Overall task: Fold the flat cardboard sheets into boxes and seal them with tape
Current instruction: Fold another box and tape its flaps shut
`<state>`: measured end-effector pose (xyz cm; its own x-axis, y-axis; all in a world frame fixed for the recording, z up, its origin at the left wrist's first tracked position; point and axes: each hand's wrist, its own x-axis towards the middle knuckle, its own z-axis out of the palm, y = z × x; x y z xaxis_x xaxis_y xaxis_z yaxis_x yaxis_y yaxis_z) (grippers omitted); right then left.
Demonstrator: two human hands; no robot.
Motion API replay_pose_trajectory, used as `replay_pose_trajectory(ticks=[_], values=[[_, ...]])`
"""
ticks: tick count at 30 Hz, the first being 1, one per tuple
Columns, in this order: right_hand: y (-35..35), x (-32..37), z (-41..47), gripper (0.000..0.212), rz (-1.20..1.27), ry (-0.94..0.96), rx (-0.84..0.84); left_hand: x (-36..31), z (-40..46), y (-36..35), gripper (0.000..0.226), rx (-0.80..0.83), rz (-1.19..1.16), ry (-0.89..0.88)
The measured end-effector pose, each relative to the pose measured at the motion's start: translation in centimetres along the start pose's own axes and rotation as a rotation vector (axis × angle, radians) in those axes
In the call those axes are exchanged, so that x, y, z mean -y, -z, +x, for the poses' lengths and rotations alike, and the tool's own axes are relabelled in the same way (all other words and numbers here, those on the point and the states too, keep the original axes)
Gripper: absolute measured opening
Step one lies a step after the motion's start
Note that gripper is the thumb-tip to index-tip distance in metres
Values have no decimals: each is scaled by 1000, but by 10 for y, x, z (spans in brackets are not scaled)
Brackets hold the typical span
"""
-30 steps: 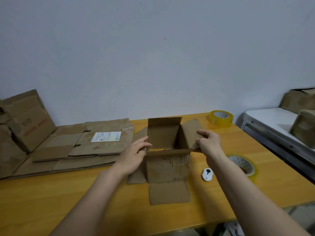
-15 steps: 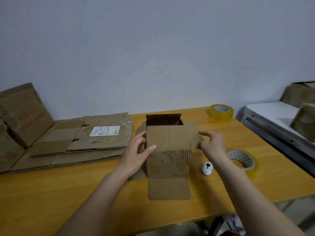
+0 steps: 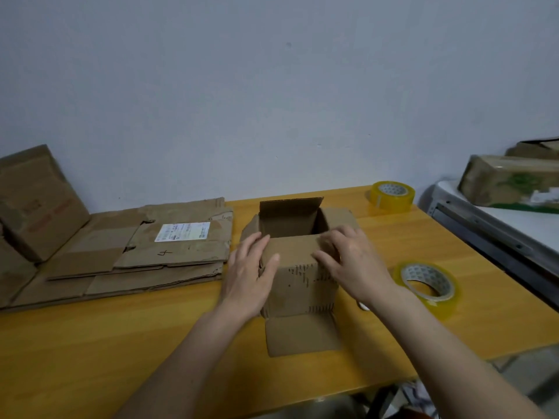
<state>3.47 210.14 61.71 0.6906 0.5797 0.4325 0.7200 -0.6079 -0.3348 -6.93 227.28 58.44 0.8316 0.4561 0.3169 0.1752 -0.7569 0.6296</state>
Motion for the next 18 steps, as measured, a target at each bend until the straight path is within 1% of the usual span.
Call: replay_pose_trajectory(ticks=[4, 6, 7, 9, 12, 14, 16, 17, 18], values=[[-2, 6, 31, 98, 2, -9, 41, 2, -1, 0, 56, 27, 12, -11], [-2, 9, 47, 113, 4, 8, 102, 2, -2, 1, 57, 32, 31, -10], [-3, 10, 53, 115, -4, 15, 129, 2, -2, 2, 58, 32, 38, -12], [-6, 9, 60, 108, -29, 24, 190, 2, -2, 4, 59, 30, 36, -19], [-10, 7, 55, 81, -196, 52, 294, 0, -5, 6, 65, 14, 15, -12], [-14, 6, 48, 75, -281, 73, 317, -4, -8, 6, 79, -40, -10, 95], [-17, 5, 42, 71, -287, 76, 315, -8, -13, 5, 99, -163, -93, 273], [-18, 5, 40, 70, -282, 75, 312, -9, -15, 6, 106, -244, -196, 355], [-19, 5, 40, 69, -279, 72, 310, -10, -18, 7, 109, -327, -350, 417]])
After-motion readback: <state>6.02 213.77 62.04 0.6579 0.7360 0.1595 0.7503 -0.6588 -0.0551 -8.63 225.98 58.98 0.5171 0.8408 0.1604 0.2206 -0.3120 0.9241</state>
